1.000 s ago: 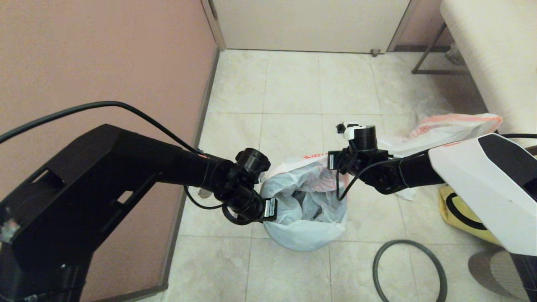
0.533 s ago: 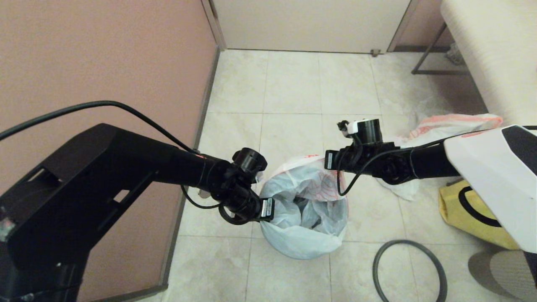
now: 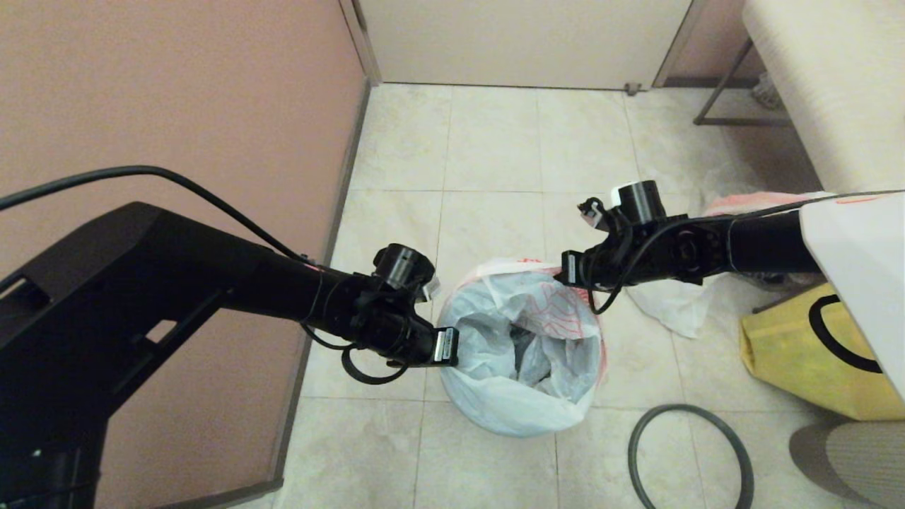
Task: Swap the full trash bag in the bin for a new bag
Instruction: Put the new garbage bag on the trash can
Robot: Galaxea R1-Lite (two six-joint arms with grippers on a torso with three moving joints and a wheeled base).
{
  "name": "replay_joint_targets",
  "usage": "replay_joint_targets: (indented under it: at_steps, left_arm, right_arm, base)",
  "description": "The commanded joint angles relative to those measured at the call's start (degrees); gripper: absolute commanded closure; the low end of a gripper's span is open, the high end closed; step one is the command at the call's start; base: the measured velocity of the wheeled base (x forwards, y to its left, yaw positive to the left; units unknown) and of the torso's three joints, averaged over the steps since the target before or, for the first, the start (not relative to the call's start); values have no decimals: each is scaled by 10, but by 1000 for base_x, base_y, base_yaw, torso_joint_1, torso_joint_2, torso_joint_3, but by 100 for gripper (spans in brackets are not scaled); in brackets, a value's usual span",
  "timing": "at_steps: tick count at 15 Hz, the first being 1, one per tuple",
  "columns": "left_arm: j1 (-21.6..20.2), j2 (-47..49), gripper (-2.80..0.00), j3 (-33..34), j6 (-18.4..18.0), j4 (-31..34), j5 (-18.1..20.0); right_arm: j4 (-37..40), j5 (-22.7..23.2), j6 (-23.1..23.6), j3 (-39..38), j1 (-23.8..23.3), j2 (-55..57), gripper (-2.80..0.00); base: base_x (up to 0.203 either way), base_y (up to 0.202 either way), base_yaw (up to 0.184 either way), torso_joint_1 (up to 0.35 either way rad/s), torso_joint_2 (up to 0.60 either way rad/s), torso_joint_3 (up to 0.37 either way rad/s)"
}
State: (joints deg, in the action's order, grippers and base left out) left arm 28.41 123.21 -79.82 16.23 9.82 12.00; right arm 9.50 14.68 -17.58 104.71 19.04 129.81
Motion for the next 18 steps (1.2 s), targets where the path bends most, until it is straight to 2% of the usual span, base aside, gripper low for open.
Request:
replay_joint_targets:
  at_steps: [1, 4, 7, 14, 15, 16, 18]
  left_arm:
    - [-15, 7, 0, -4, 1, 1, 28]
    - [-26, 32, 0, -28, 4, 14, 33]
    - [-31, 71, 0, -44, 5, 17, 33]
    - [-36, 107, 0, -54, 1, 13, 32]
    - [-39, 116, 0, -57, 1, 12, 32]
    - [-40, 123, 0, -66, 1, 13, 31]
    - [-42, 125, 0, -68, 2, 12, 32]
  right_arm:
    - [16, 7, 0, 33, -5, 16, 0]
    - [59, 16, 2, 82, -15, 54, 0]
    - [56, 23, 15, 84, -20, 69, 0]
    - [-22, 40, 32, 85, -41, 129, 0]
    - [-33, 56, 37, 85, -46, 133, 0]
    - [-34, 72, 39, 85, -49, 135, 0]
    - [-27, 73, 40, 84, -55, 140, 0]
  base:
    - [0, 0, 0, 0, 0, 0]
    - [0, 0, 0, 0, 0, 0]
    - [0, 0, 0, 0, 0, 0]
    - [0, 0, 0, 0, 0, 0]
    - [0, 0, 0, 0, 0, 0]
    - [0, 0, 0, 0, 0, 0]
    - [0, 0, 0, 0, 0, 0]
